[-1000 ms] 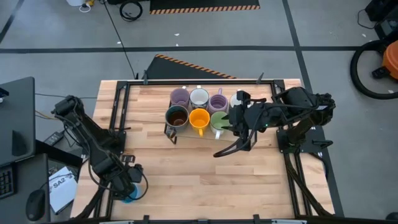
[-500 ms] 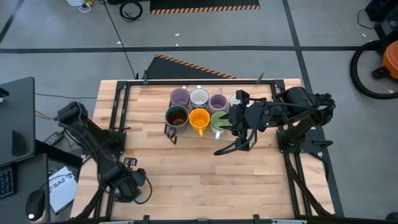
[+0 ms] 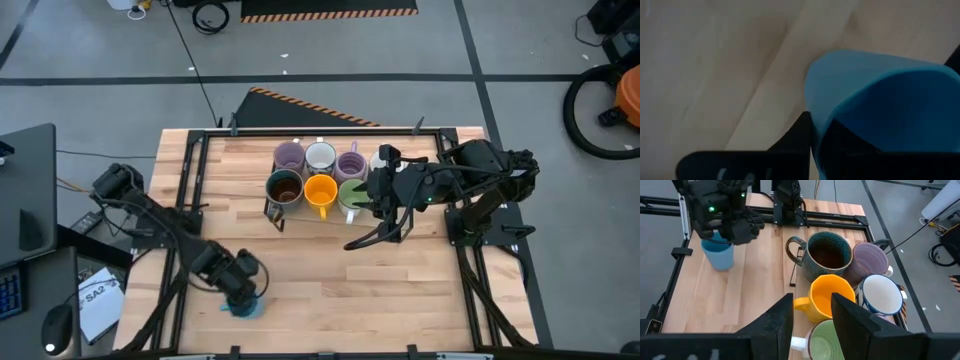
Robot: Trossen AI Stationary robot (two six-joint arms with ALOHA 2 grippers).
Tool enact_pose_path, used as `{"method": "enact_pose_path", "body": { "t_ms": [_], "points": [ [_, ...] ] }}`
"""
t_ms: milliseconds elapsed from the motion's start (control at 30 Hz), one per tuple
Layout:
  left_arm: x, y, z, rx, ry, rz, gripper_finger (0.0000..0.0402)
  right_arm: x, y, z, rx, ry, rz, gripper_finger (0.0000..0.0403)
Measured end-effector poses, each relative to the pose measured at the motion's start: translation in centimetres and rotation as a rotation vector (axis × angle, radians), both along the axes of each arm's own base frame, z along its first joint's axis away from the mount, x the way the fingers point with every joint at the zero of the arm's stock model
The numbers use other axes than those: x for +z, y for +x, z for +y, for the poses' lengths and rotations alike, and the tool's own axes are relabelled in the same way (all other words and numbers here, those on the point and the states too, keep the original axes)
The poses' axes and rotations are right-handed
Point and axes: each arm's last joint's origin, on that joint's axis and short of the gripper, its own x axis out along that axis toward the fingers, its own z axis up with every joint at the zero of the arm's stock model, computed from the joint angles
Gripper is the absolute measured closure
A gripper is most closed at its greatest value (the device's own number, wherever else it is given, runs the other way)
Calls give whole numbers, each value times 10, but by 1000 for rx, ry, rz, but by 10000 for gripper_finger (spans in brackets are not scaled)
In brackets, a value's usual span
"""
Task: Place coffee mugs
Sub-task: Put the light blue mug on the shelf
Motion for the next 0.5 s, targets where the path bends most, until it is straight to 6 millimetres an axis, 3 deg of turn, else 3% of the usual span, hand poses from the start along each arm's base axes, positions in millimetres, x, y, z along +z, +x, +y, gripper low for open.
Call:
{"method": "enact_pose_path", "body": {
  "t_ms": [267, 500],
  "points": [
    [15, 32, 31, 245, 17, -97, 377, -1, 0, 1, 4, 14, 3, 265],
    [29, 65, 54, 354, 56, -166, 377, -27, 16, 17, 59, 5, 88, 265]
  ]
}}
